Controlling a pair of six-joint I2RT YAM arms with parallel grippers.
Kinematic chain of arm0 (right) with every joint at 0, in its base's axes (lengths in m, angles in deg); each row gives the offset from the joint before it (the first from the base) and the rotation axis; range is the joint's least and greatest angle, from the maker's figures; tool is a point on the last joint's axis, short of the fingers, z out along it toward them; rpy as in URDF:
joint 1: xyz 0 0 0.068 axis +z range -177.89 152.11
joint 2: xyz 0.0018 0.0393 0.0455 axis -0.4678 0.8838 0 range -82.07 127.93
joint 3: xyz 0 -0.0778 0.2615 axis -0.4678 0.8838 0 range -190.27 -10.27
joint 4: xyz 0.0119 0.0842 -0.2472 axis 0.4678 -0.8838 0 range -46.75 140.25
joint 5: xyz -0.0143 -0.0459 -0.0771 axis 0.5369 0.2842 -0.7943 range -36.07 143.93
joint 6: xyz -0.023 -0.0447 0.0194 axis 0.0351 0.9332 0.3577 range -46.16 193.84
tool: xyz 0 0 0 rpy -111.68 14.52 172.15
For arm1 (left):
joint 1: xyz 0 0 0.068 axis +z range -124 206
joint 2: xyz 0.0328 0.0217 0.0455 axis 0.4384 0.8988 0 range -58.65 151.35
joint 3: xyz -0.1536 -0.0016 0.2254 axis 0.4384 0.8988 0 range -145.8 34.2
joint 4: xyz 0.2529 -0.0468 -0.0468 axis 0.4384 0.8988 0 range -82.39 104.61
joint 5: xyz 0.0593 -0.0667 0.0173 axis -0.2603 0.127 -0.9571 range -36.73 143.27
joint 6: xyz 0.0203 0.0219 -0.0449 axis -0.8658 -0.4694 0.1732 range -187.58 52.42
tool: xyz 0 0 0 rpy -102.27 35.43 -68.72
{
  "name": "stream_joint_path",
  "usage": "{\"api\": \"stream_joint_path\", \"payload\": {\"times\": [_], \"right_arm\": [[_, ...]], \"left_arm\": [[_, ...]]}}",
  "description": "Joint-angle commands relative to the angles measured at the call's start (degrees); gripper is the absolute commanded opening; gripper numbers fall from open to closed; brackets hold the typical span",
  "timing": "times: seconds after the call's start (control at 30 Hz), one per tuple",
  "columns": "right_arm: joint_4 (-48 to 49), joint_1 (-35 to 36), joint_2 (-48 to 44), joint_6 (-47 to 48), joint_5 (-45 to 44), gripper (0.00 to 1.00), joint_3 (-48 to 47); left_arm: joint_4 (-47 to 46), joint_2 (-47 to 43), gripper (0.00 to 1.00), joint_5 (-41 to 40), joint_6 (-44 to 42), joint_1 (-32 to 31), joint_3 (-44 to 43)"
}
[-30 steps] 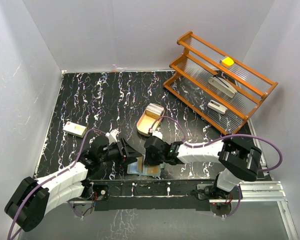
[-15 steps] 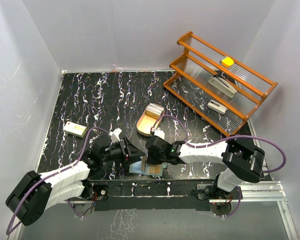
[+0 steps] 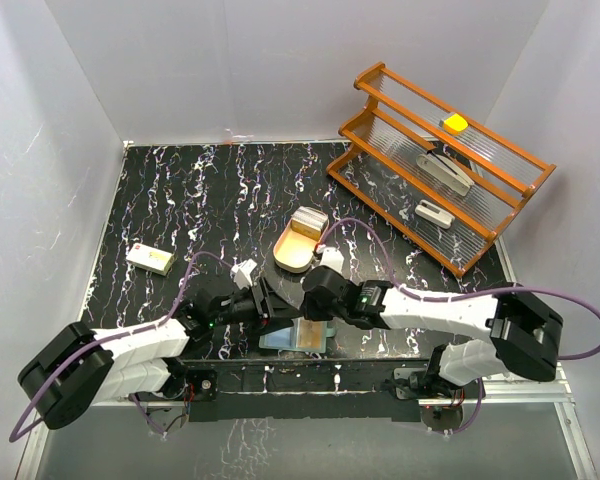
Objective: Put the credit cards into the card holder
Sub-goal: Turn over the card slot in the card holder.
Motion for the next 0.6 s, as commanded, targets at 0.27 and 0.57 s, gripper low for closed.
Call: {"api": "stream_joint_path", "payload": {"times": [0.27, 0.57], "right_arm": [[-10.2, -0.3, -10.2, 4.2, -16.7, 0.2, -4.4], [-13.9, -1.1, -10.0, 9.2, -19.0, 0.27, -9.9]], "left_arm": [[2.5, 1.5, 0.56, -3.2, -3.8, -2.4, -4.4], [-1.3, 5.0, 0.57, -2.6, -3.6, -3.1, -3.5]]}}
